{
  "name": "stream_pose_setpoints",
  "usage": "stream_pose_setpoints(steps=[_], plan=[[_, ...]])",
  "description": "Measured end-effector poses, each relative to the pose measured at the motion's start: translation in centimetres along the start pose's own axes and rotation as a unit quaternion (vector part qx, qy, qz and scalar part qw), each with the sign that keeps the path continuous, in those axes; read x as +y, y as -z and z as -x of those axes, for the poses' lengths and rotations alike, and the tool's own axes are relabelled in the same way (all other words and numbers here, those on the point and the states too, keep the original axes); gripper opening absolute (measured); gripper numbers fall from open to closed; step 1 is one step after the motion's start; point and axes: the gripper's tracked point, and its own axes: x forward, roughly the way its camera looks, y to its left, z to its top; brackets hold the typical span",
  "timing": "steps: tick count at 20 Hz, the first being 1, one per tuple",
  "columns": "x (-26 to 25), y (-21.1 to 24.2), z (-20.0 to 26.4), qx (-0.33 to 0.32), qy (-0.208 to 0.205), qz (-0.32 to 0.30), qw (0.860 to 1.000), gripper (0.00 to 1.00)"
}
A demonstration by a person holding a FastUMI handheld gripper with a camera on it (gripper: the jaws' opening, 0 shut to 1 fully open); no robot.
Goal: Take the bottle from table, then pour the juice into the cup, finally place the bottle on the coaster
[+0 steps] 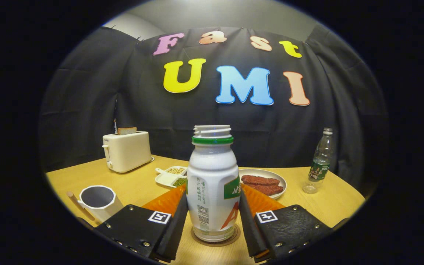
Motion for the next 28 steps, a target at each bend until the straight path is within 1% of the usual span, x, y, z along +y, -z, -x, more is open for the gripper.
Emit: stream_pose_setpoints(steps=[4,7,14,18,20,22,24,28], plan=[[-0.4,0.5,-0.7,0.001,0.007,-0.01,1.0,0.69],[-0.8,1.4,-1.2,0.011,0.014,-0.004,1.0,0.69],[-1.0,1.2,-1.2,-0.003,0.012,-0.022,1.0,0.7],[-0.5,0.7,-0.6,-0.005,0.002,-0.019,1.0,0.74],[-0.5,0.1,-0.3,-0.011,0.005,-0.018,1.0,0.89],[-0.7,-1.1,0.3,-0.021,0.014,-0.007,1.0,0.93],[-0.6,-2.5,1.4,-0.034,0.02,-0.007,0.999,0.95],[-0.8,-5.7,4.1,-0.054,0.041,0.002,0.998,0.95]])
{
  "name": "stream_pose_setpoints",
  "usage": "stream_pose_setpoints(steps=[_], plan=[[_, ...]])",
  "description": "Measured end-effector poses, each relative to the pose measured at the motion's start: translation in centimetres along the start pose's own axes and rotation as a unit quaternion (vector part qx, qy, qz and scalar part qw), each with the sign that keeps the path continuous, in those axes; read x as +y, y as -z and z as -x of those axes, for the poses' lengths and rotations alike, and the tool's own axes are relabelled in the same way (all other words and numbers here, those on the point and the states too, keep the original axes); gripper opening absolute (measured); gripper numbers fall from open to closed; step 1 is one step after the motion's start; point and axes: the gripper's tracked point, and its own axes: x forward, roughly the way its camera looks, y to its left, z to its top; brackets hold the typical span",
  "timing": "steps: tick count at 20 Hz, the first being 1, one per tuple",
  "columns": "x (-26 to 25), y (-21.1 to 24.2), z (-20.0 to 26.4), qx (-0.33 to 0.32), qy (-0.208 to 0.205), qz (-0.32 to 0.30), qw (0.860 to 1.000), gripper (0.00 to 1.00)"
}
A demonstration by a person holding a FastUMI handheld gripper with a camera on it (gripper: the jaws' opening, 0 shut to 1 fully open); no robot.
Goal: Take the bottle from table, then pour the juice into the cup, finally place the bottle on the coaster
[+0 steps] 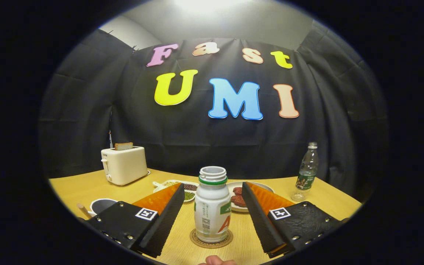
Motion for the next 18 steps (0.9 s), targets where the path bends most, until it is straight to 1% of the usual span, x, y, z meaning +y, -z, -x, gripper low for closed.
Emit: stream_pose_setpoints(steps=[2,6,10,15,18], plan=[[0.3,-1.3,1.3,0.006,0.003,0.011,1.0,0.95],[0.5,-6.1,4.1,-0.018,0.009,0.015,1.0,0.95],[-0.1,-9.5,6.7,-0.025,0.024,0.022,0.999,0.95],[-0.8,-11.8,8.5,-0.033,0.033,0.028,0.999,0.95],[-1.2,-10.7,9.2,-0.019,0.02,0.011,1.0,0.95]])
